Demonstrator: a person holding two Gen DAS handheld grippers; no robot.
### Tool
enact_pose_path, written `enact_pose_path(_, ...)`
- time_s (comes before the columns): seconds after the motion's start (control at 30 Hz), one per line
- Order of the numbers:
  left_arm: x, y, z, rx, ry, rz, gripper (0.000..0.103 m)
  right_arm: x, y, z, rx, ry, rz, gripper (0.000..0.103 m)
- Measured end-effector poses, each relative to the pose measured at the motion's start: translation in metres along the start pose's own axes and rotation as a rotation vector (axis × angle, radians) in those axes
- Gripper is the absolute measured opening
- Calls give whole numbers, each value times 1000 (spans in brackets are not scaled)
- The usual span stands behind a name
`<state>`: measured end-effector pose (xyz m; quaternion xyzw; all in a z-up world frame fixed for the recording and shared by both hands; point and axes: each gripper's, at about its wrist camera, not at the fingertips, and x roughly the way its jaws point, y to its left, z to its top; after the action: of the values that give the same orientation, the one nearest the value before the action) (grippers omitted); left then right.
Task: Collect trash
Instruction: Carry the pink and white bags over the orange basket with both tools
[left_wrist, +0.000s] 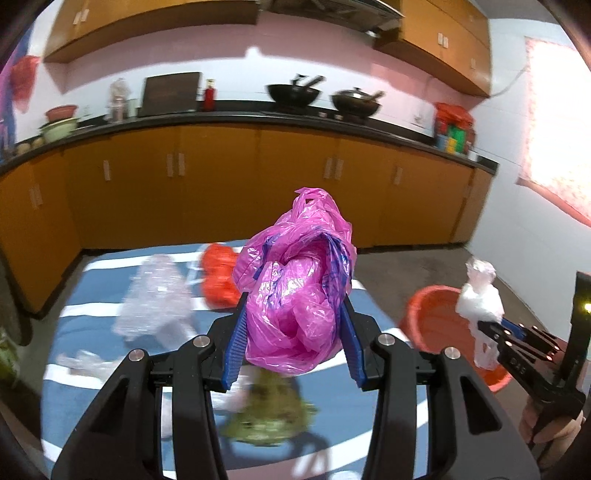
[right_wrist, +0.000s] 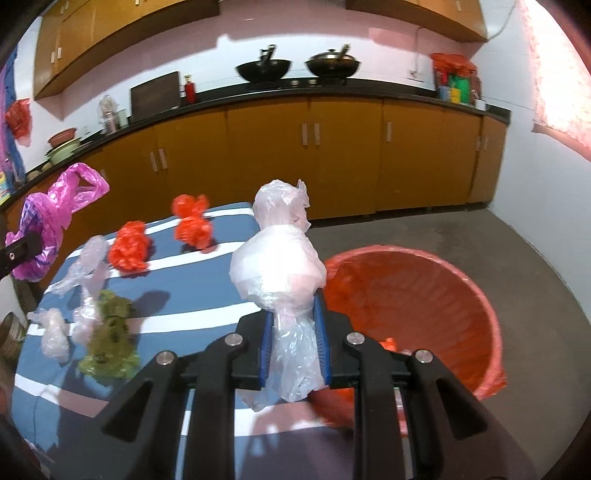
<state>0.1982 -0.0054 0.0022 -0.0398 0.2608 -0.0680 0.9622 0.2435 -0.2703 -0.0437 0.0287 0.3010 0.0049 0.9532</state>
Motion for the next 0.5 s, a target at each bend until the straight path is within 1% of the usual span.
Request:
enact_pose_path(0.27, 26, -67, -4, 71, 32, -118, 46, -3, -59, -2, 64, -2, -97, 21)
enact_pose_path(0.4, 41, -97, -8, 103, 53, -162, 46, -1, -79, -7, 85, 6, -129, 21)
enact_pose_path(0.5, 47, -112, -13, 121, 65, -183, 46, 1, -90, -12, 101, 14, -145, 21)
